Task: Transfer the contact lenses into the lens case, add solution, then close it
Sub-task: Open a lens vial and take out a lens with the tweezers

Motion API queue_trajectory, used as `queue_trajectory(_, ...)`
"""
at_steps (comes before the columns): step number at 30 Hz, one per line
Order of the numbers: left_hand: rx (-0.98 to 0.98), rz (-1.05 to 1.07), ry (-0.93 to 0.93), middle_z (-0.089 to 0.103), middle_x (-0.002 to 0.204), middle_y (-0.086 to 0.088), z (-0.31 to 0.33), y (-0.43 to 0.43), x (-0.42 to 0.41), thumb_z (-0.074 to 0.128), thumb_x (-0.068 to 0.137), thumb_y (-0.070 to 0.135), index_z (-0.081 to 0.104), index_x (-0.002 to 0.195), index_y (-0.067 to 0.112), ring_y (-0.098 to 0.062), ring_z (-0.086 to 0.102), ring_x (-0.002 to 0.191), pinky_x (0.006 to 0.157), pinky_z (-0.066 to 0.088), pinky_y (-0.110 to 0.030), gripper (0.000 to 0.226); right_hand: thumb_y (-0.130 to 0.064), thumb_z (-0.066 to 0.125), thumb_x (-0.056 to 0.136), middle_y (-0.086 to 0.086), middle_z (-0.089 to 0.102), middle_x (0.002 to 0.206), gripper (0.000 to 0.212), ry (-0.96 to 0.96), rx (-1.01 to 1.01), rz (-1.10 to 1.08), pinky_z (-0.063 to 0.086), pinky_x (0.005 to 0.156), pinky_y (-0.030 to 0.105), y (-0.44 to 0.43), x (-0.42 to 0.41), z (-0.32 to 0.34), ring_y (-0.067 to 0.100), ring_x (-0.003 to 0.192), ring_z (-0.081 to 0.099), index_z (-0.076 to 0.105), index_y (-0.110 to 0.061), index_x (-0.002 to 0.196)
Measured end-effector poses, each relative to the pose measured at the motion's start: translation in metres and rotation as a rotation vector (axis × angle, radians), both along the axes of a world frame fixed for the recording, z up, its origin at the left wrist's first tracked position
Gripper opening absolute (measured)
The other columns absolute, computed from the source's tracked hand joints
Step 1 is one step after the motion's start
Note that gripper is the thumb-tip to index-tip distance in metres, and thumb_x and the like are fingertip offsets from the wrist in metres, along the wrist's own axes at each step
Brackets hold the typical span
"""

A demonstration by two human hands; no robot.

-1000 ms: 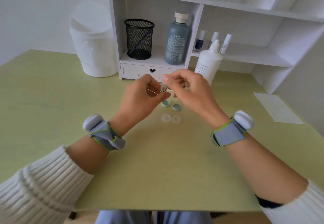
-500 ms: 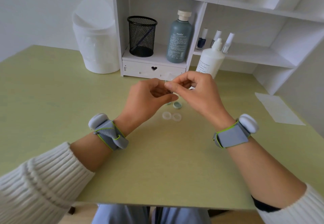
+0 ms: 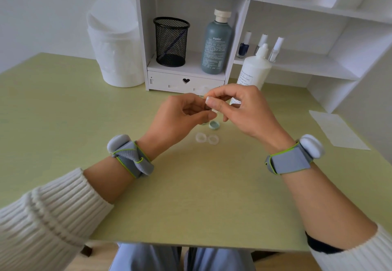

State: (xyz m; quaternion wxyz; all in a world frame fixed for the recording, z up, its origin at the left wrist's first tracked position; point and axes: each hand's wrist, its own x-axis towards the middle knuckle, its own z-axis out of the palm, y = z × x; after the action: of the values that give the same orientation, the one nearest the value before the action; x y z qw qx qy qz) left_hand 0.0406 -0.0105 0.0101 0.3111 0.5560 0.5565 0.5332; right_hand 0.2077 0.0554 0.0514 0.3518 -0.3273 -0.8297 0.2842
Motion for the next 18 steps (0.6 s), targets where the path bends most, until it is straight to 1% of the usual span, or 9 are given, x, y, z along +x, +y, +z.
queue_trajectory(3,-0.029,-0.061,-0.142,0.077,0.093,-0.012,0.0022,0.0002,-0.0019,0.079,0.083,0.012,0.073,0.099,0.006,-0.02,0.076,0.084,0.082,0.06,-0.028,0.018,-0.023,0.07,0.096,-0.022,0.07,0.091,0.017,-0.031,0.0,0.035,0.058,0.073,0.048,0.0023,0.0041,0.0009,-0.004,0.071,0.058,0.077,-0.026,0.111)
queue_trajectory(5,-0.05,-0.117,-0.225,0.075,0.1,-0.02,0.0034,-0.0013,-0.0027,0.076,0.085,0.006,0.073,0.1,0.005,-0.02,0.075,0.086,0.082,0.06,-0.027,0.015,-0.021,0.066,0.098,-0.03,0.068,0.09,0.02,-0.05,0.008,0.053,0.057,0.073,0.043,0.0033,0.0051,0.0008,-0.007,0.072,0.058,0.076,-0.028,0.114)
queue_trajectory(7,-0.065,-0.152,-0.258,0.074,0.103,-0.023,0.0038,-0.0022,-0.0027,0.073,0.086,0.003,0.072,0.101,0.003,-0.019,0.075,0.087,0.081,0.059,-0.025,0.015,-0.019,0.064,0.099,-0.029,0.069,0.096,0.023,-0.062,-0.002,0.069,0.054,0.073,0.037,0.0052,0.0056,0.0001,-0.007,0.08,0.06,0.075,-0.029,0.117)
queue_trajectory(10,-0.054,-0.122,-0.243,0.075,0.092,-0.014,0.0043,-0.0021,-0.0018,0.076,0.082,0.002,0.072,0.097,0.003,-0.014,0.074,0.079,0.076,0.058,-0.021,0.016,-0.024,0.066,0.098,-0.019,0.072,0.107,0.024,-0.047,-0.035,0.084,0.055,0.075,0.036,0.0081,0.0064,-0.0018,0.004,0.098,0.065,0.073,-0.029,0.12)
queue_trajectory(12,-0.029,-0.084,-0.187,0.076,0.086,-0.009,0.0046,-0.001,-0.0019,0.08,0.079,0.004,0.073,0.094,0.005,-0.013,0.074,0.076,0.074,0.058,-0.02,0.017,-0.035,0.071,0.093,-0.018,0.073,0.1,0.023,-0.012,-0.03,0.049,0.051,0.071,0.026,0.0086,0.0061,-0.0042,0.004,0.095,0.065,0.074,-0.029,0.115)
queue_trajectory(14,-0.005,-0.051,-0.115,0.078,0.084,-0.006,0.0044,-0.0006,-0.0023,0.084,0.075,0.007,0.073,0.09,0.009,-0.012,0.074,0.075,0.073,0.057,-0.019,0.018,-0.042,0.075,0.088,-0.015,0.074,0.09,0.017,-0.002,0.033,-0.01,0.042,0.068,0.011,0.0077,0.0052,-0.0066,0.002,0.085,0.065,0.076,-0.028,0.098)
queue_trajectory(15,0.004,-0.037,-0.088,0.078,0.083,-0.005,0.0042,-0.0005,-0.0025,0.086,0.074,0.009,0.073,0.088,0.011,-0.011,0.074,0.074,0.072,0.056,-0.018,0.019,-0.042,0.076,0.087,-0.014,0.074,0.086,0.015,-0.007,0.055,-0.025,0.04,0.067,0.009,0.0071,0.0048,-0.0071,0.003,0.082,0.064,0.075,-0.028,0.092)
queue_trajectory(16,0.011,-0.024,-0.065,0.078,0.082,-0.004,0.0041,-0.0004,-0.0027,0.087,0.073,0.01,0.073,0.088,0.011,-0.011,0.074,0.073,0.071,0.056,-0.017,0.02,-0.04,0.076,0.088,-0.013,0.074,0.085,0.013,-0.012,0.056,-0.021,0.039,0.067,0.01,0.0069,0.0047,-0.0069,0.004,0.082,0.064,0.075,-0.027,0.09)
queue_trajectory(18,0.015,-0.001,-0.027,0.078,0.082,-0.003,0.0043,-0.0006,-0.0029,0.088,0.072,0.013,0.073,0.088,0.01,-0.01,0.074,0.072,0.07,0.056,-0.017,0.022,-0.031,0.074,0.091,-0.016,0.073,0.09,0.008,-0.024,0.022,0.039,0.042,0.071,0.017,0.0063,0.0059,-0.0041,0.005,0.087,0.065,0.076,-0.027,0.097)
